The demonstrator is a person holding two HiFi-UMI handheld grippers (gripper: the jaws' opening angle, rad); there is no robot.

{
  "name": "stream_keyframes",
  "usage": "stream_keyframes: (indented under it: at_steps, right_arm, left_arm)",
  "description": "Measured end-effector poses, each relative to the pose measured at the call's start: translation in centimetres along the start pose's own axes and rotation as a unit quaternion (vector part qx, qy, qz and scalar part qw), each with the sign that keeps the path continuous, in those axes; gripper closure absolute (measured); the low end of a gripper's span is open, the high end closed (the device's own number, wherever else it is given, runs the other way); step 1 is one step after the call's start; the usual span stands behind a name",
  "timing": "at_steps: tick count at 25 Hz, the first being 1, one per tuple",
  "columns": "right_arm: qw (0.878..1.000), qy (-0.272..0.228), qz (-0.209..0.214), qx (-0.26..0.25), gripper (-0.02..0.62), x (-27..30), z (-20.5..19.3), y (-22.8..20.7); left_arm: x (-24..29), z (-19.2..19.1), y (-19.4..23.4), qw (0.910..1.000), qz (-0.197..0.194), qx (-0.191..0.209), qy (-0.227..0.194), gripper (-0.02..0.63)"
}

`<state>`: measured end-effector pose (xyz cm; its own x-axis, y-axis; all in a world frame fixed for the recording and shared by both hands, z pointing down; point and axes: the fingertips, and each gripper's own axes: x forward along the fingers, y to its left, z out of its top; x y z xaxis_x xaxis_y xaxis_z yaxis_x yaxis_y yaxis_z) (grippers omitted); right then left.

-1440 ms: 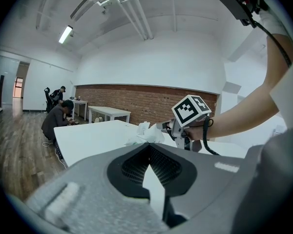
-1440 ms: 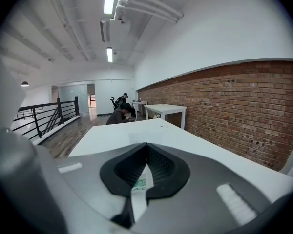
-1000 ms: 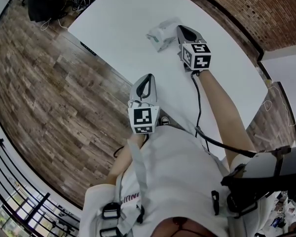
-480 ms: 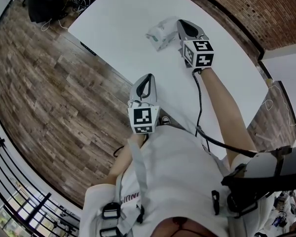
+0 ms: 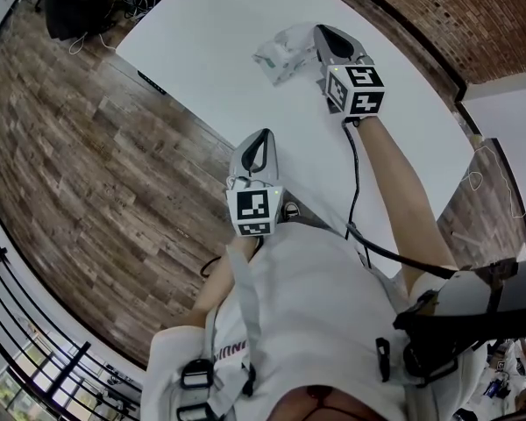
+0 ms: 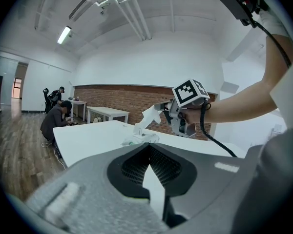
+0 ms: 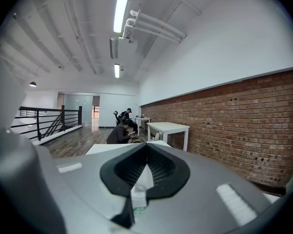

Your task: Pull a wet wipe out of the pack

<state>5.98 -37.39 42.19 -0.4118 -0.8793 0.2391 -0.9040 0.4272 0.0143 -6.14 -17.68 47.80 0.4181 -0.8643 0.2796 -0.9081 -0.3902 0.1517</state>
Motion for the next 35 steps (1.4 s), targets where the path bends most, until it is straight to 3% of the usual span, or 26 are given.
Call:
stream_keyframes:
  at_steps: [18,35]
  right_arm:
    - [0.999,-0.035,-0.031,0.001,0.588,-5.5,2.0,-2.2]
    - [0.996,-0.033,-0.080,0.008,0.588,-14.6,0.2,-8.0]
  left_arm:
    - [-2.1,0.1,-3.1,0.9998,-0.006,0.012,-0.010,0.604]
    - [-2.3,1.2,-8.2,0.9987,-0.029,0.032,-0.025,0.604]
